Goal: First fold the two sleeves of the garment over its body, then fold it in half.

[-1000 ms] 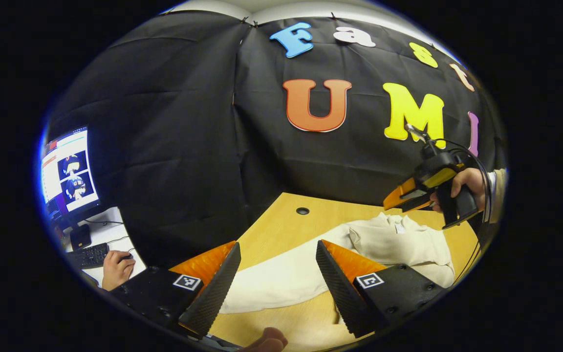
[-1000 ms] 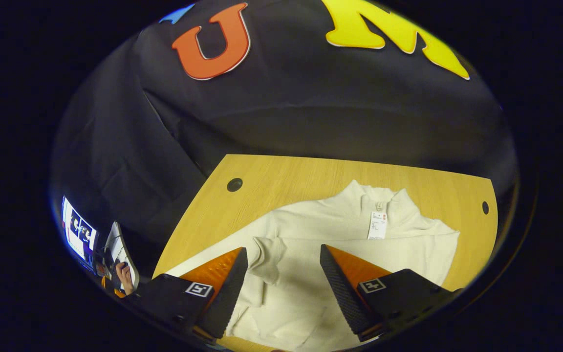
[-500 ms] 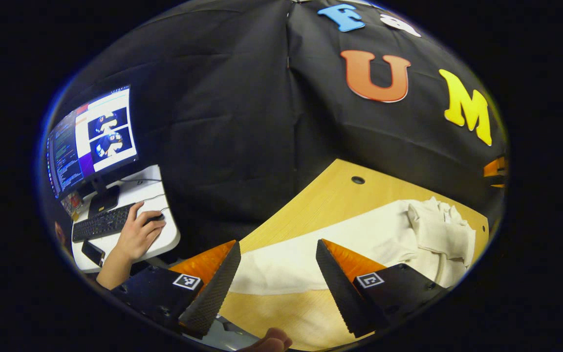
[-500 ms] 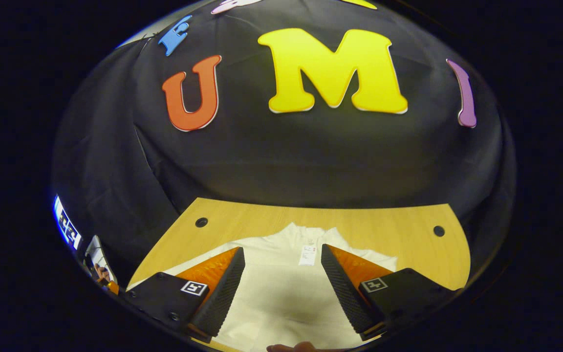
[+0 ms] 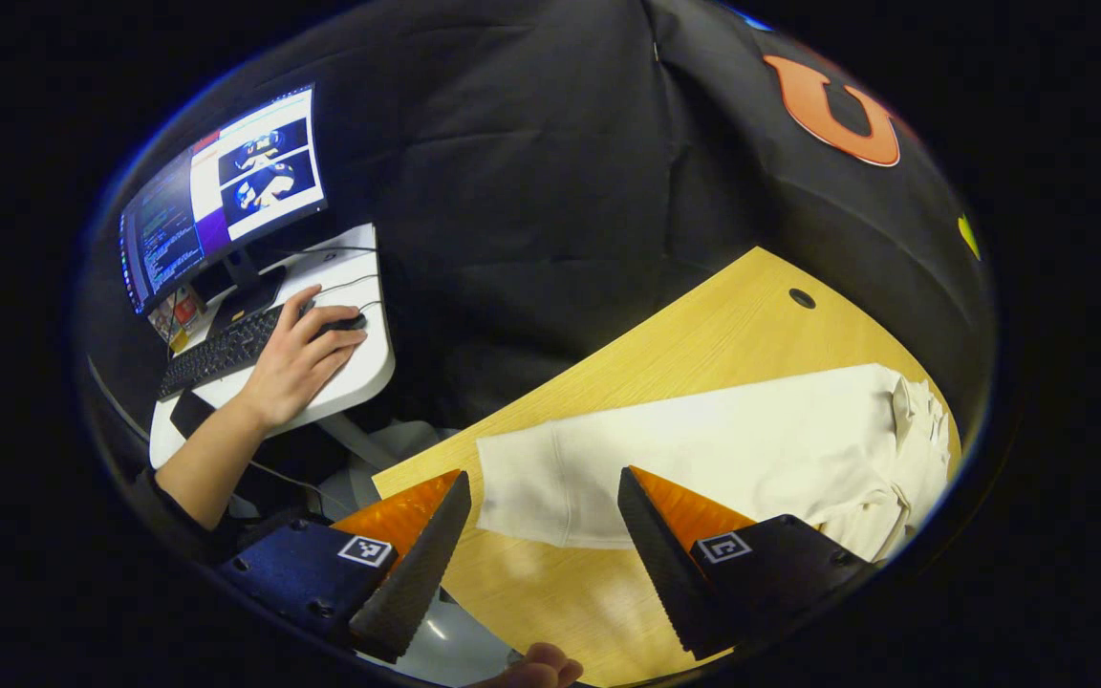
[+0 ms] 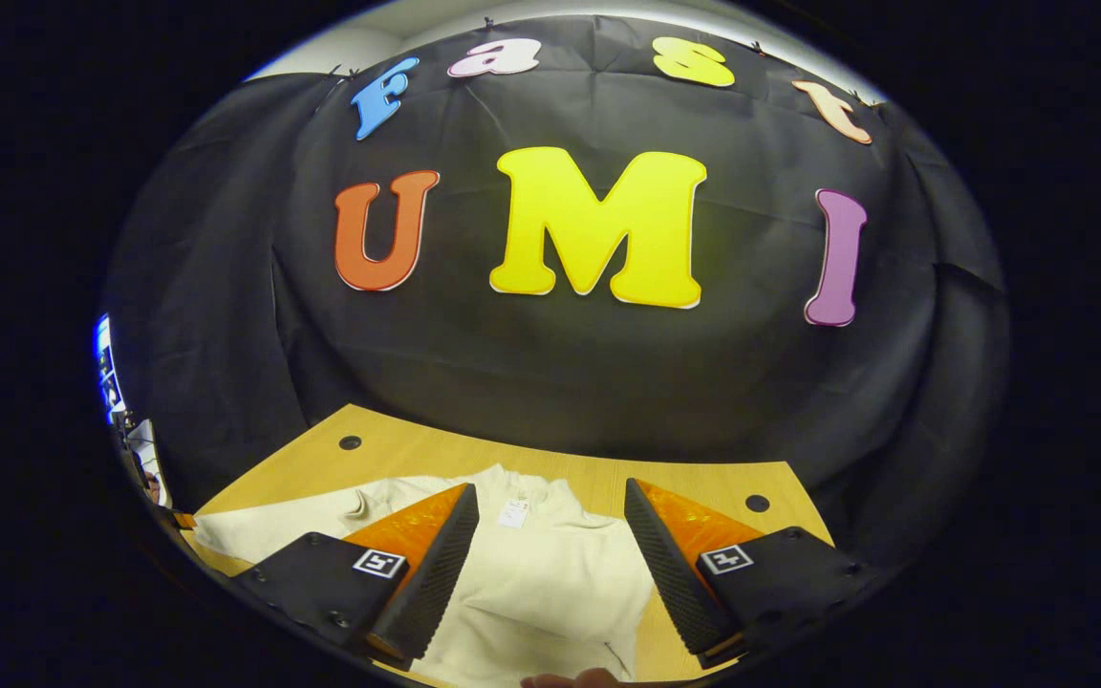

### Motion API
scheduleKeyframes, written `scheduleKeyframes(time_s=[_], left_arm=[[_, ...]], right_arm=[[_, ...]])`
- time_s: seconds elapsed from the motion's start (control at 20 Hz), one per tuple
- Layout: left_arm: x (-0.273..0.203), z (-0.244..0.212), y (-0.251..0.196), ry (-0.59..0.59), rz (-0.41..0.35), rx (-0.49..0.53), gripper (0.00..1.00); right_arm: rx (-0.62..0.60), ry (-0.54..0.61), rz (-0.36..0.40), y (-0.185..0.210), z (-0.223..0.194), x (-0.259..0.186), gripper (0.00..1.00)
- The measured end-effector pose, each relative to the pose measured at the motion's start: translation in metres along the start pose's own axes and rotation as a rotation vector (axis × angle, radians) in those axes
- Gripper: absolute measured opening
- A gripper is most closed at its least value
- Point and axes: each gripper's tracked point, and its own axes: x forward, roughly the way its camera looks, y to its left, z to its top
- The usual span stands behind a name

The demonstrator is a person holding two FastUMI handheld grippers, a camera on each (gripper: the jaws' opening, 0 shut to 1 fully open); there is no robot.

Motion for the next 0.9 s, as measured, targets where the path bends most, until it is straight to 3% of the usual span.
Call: scheduleKeyframes(time_s=[0.35,0.6,0.7,0.9], left_arm=[[0.038,-0.022,0.008,0.182,0.026,-0.066,0.99],[0.056,-0.034,0.003,0.286,-0.031,0.003,0.98],[0.057,-0.033,0.003,0.321,-0.059,0.039,0.93],[0.058,-0.034,0.004,0.375,-0.054,-0.025,0.93]], right_arm=[[-0.027,0.052,-0.007,-0.001,-0.036,-0.022,0.96],[-0.029,0.090,0.007,0.016,-0.053,-0.023,0.96],[-0.025,0.108,0.025,0.025,-0.059,-0.021,0.95],[-0.034,0.159,0.045,0.036,-0.075,-0.019,0.95]])
